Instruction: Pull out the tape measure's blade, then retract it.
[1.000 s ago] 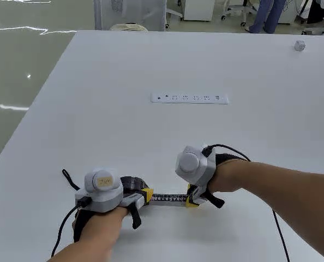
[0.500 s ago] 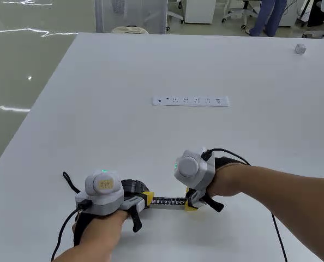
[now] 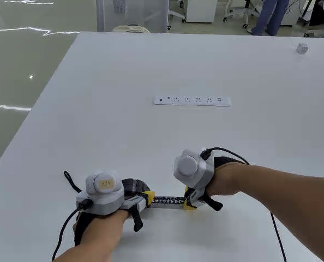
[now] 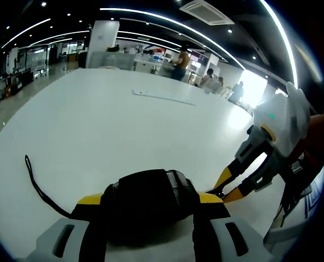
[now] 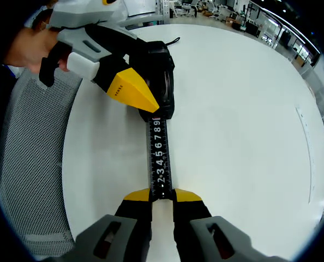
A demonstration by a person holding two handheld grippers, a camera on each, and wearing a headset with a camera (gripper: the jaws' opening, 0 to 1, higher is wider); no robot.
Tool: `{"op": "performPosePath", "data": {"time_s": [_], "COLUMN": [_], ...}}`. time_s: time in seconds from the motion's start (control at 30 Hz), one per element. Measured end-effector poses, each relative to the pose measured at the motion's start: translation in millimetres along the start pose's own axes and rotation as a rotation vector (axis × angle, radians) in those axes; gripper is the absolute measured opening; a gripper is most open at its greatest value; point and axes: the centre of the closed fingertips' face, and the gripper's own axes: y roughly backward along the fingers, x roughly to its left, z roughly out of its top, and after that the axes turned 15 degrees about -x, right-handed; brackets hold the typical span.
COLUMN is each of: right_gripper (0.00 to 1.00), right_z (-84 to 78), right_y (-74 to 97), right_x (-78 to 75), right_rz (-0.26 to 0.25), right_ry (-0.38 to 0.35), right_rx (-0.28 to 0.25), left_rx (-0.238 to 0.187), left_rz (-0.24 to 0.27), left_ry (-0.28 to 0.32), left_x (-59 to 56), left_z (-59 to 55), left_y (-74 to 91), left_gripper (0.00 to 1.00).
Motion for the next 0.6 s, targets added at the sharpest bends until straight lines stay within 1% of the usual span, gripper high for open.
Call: {"op": "performPosePath", "data": {"time_s": [0.13, 0.6], "right_gripper": [0.13, 0.13], "right_z": [1.7, 7.6], "right_y": [-1.4, -5.9], "right_x": [0.2, -1.2], "right_rz": [-0.004, -0.006], "right_ry": [0.012, 0.008], "right_rx": [-0.008, -0.016], "left_rx": [-0.002, -0.005], "left_rz": [0.001, 0.002], "left_ry": [0.001, 0.005], "left_x": [0.0, 0.1], "left_z": [0.0, 0.2], "left_y": [0.0, -0.1], "left_gripper": [0.6, 0.6]}}
